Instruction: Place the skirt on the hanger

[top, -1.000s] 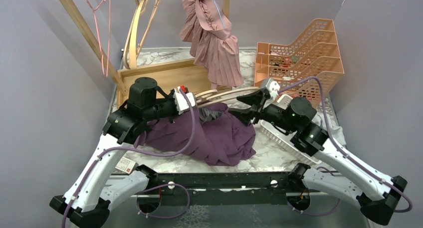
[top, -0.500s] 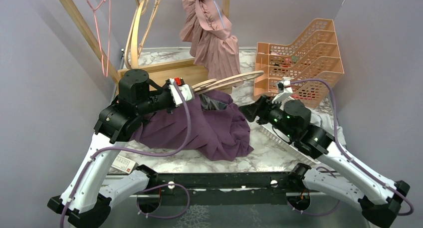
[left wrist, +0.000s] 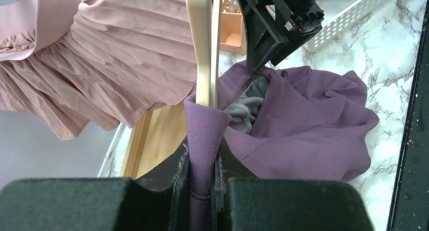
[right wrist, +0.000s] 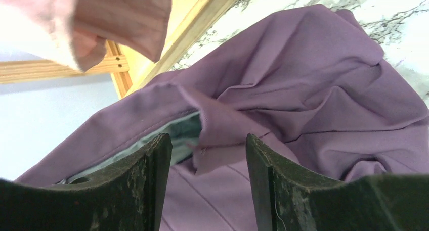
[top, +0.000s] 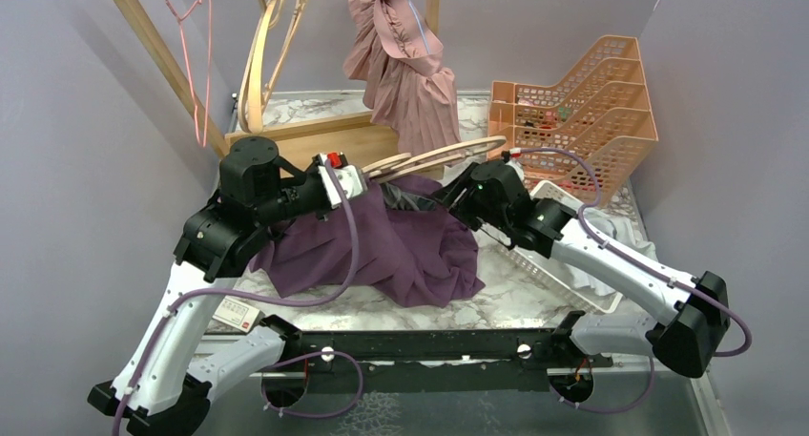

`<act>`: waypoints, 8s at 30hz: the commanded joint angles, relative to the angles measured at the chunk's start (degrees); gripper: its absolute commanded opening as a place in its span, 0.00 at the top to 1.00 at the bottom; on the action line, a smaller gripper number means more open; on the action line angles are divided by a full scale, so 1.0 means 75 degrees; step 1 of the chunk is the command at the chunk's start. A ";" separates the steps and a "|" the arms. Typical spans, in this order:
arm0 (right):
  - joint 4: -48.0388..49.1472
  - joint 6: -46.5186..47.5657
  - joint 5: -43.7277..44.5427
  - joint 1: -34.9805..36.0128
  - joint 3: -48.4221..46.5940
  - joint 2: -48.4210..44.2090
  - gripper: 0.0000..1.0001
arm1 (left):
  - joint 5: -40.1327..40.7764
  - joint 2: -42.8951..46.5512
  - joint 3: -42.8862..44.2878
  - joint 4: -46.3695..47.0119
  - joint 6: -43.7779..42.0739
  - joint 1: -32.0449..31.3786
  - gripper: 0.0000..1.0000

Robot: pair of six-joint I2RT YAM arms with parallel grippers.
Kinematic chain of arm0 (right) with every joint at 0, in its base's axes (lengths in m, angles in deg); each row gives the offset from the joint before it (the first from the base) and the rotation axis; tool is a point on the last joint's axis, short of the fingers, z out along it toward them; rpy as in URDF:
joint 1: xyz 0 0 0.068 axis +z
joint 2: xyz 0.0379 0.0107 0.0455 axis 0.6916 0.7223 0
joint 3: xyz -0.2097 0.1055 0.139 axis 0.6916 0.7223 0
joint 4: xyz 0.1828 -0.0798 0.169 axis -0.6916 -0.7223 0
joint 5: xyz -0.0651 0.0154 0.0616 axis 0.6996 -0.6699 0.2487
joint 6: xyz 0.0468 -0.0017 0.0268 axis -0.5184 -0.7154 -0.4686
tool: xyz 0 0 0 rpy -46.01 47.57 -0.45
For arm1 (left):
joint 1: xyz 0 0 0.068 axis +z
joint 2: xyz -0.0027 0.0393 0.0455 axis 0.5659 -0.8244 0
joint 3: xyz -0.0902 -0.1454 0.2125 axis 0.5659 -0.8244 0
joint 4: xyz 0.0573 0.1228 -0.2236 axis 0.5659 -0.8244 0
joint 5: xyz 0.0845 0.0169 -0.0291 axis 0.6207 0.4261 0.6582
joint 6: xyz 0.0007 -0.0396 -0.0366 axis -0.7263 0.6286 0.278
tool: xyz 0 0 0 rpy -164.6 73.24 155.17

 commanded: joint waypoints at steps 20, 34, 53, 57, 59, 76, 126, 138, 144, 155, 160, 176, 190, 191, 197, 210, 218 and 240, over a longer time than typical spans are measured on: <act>-0.0051 0.4184 0.0798 -0.1291 0.1084 -0.1840 0.97 | 0.0387 0.1076 -0.0587 -0.0359 0.0063 0.0027 1.00; -0.0860 0.6419 0.0094 -0.1876 -0.0710 -0.1689 0.99 | 0.0305 0.1039 -0.1248 -0.1756 0.0052 0.0028 1.00; -0.0988 0.6070 -0.6491 -0.1877 -0.2588 -0.0611 0.99 | -0.0753 -0.0077 -0.0053 -0.1157 0.1439 0.0031 1.00; -0.0650 0.5789 -0.7072 -0.1882 -0.2900 -0.0672 0.99 | -0.1337 -0.0051 0.0429 -0.1172 0.1491 0.0029 1.00; -0.0490 0.5747 -0.7340 -0.1876 -0.2958 -0.0698 0.99 | -0.1544 -0.0125 0.0674 -0.1166 0.1470 0.0030 1.00; 0.0055 1.0817 -0.8486 -0.1876 -0.1643 -0.0977 0.50 | -0.2604 0.0210 -0.1957 0.0528 0.1109 0.0022 1.00; 0.0057 1.0009 -0.8609 -0.0841 -0.3842 -0.0091 0.99 | -0.0208 0.1255 0.1062 0.0541 0.2244 0.0022 0.23; 0.0297 0.8640 -0.7984 -0.0744 -0.3961 0.0582 0.99 | -0.1522 0.0765 -0.0337 0.2782 0.3830 0.0031 0.34; 0.0439 0.8413 -0.6394 -0.0044 -0.4122 0.0872 0.99 | 0.0026 0.0702 -0.1069 0.4175 0.5069 0.0030 0.35; 0.0797 0.7973 -0.6295 0.0196 -0.4152 0.0968 0.99 | 0.0557 0.0611 -0.1494 0.4640 0.5634 0.0031 0.42; 0.1192 0.7599 -0.6190 0.0233 -0.4024 0.0874 0.99 | 0.0755 0.0444 -0.1666 0.4924 0.5829 0.0030 0.42; 0.1082 0.7212 -0.6082 0.0268 -0.3873 0.0764 0.99 | 0.0417 0.0162 -0.2160 0.6056 0.5796 -0.0015 0.60; 0.0751 0.7528 -0.4815 0.0268 -0.3307 -0.0156 0.48 | 0.0473 0.0204 -0.2195 0.6489 0.5506 -0.0084 1.00; 0.0686 0.7654 -0.4649 0.0267 -0.3207 -0.0372 0.44 | 0.0521 0.0237 -0.2183 0.6488 0.5517 -0.0081 1.00; -0.0975 0.8145 -0.3650 0.0268 -0.3326 -0.1143 0.36 | 0.0722 0.0436 -0.1984 0.6542 0.5843 -0.0080 1.00; -0.2848 0.9130 -0.3713 0.0265 -0.3790 -0.0919 0.31 | 0.0316 0.0663 -0.1753 0.6914 0.6329 -0.0086 1.00; -0.2334 0.9179 -0.5332 0.0262 -0.3523 -0.0811 0.63 | 0.0219 0.0712 -0.1821 0.7276 0.6708 -0.0091 1.00; -0.0306 0.8668 -0.4517 0.0268 -0.2770 -0.1019 0.99 | 0.0686 0.0704 -0.1983 0.7138 0.6679 -0.0079 1.00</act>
